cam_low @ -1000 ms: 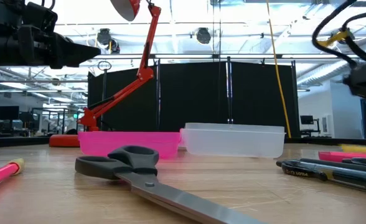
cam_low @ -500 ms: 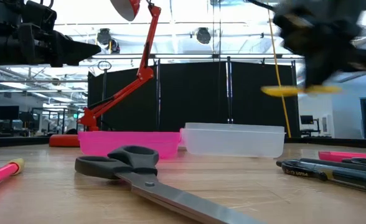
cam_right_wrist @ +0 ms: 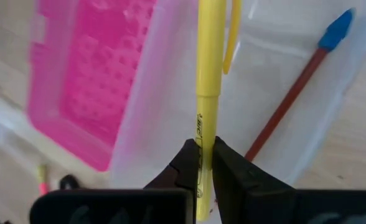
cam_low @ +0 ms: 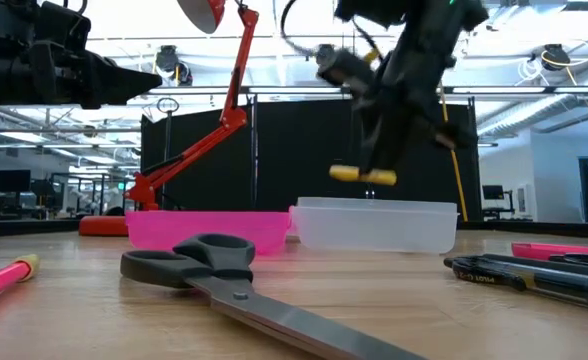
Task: Pick & place school supplies into a supply box
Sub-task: Put the yellow pen into the pink supply box
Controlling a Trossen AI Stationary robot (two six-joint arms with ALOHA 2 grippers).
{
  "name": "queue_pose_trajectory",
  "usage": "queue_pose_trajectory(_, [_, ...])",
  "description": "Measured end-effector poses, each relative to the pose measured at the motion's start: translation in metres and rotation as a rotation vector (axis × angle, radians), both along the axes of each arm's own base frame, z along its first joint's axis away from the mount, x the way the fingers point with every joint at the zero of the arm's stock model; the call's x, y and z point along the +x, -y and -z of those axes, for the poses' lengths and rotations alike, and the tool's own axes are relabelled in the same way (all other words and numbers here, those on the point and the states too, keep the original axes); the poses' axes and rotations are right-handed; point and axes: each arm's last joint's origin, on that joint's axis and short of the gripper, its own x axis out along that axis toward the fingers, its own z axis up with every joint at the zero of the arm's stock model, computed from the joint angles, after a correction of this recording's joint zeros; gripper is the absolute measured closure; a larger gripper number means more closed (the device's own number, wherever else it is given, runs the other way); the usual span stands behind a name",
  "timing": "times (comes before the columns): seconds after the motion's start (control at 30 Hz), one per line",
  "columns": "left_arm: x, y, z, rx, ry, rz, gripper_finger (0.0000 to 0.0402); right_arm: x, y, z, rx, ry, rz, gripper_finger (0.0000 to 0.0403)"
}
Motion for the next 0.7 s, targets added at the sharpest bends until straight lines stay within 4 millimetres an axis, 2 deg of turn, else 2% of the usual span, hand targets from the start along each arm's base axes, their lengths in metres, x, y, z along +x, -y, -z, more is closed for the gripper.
queue_pose_trajectory(0.2, [0.0,0.0,0.0,0.004,-0.002,0.001,0.0364,0.013,0.021,0.03,0.027,-0.059,-0.033,0.0384])
queue_pose_trajectory(0.33, [0.0,0.0,0.0,0.034,-0.005,-0.002,0.0364,0.021,0.024,0.045,0.044,-0.062,-0.057,0.0384])
queue_pose_trajectory(0.53, [0.0,0.0,0.0,0.036,-0.005,0.002,0.0364,0.023,0.029,0.055,0.039,-0.087,-0.054,0.0382])
queue_pose_trajectory(0.7, [0.0,0.0,0.0,0.022,-0.005,0.003,0.0364,0.022,0.029,0.051,0.025,-0.085,-0.067,0.0321])
